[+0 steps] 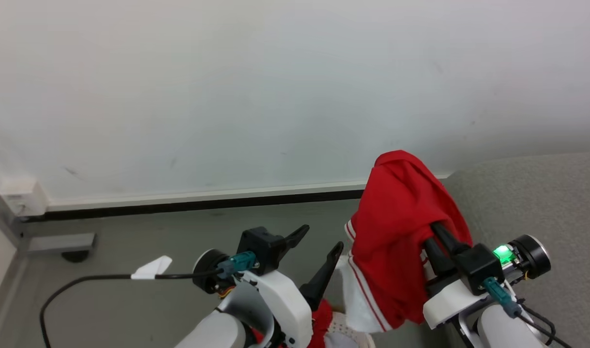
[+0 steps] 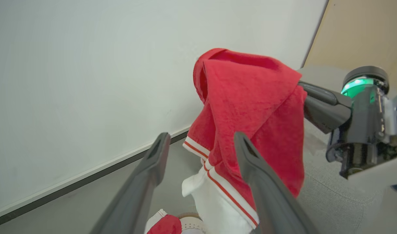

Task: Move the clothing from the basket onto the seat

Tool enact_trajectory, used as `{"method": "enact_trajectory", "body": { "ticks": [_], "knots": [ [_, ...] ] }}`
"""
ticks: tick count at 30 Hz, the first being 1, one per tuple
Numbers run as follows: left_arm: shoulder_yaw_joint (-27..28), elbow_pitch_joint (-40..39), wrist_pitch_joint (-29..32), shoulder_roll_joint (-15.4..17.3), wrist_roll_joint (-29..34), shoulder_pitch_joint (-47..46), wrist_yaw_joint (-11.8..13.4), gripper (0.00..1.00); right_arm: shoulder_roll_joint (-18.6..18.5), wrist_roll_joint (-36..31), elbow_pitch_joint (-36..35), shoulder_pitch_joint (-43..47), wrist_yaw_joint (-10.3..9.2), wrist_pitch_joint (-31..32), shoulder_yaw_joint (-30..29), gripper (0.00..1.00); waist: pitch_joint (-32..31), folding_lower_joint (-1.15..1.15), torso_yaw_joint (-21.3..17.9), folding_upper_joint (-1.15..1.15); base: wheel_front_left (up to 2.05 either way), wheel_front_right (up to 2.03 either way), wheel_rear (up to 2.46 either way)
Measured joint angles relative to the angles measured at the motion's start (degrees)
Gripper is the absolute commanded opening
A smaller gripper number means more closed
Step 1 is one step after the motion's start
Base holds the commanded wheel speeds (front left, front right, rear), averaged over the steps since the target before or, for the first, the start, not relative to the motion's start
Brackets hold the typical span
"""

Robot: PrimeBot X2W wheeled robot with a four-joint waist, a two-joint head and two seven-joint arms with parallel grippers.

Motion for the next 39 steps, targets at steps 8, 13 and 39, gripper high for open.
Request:
{"method": "enact_trajectory", "body": {
  "ticks": [8, 13, 39],
  "knots": [
    [-0.18, -0.62, -0.66, -0.02, -0.41, 0.54, 0.31, 1.0, -1.6, -0.53, -2.74, 0.01, 0.0, 0.0, -3.22, 0.0, 1.01, 0.0, -7.46, 0.0, 0.0, 0.0, 0.0],
    [-0.48, -0.46, -1.42, -0.22, -0.76, 0.62, 0.23, 1.0, -3.04, -0.54, -4.25, 0.2, 0.01, 0.0, -5.41, 0.0, 1.88, 0.0, -13.33, 0.0, 0.0, 0.0, 0.0],
    [-4.79, -1.3, 0.04, -1.11, 1.41, -6.4, -3.41, 1.0, -3.76, -0.04, -8.64, -2.16, 0.0, 0.0, -18.84, 0.0, 15.03, 0.0, -20.13, 0.0, 0.0, 0.0, 0.0]
  ]
}}
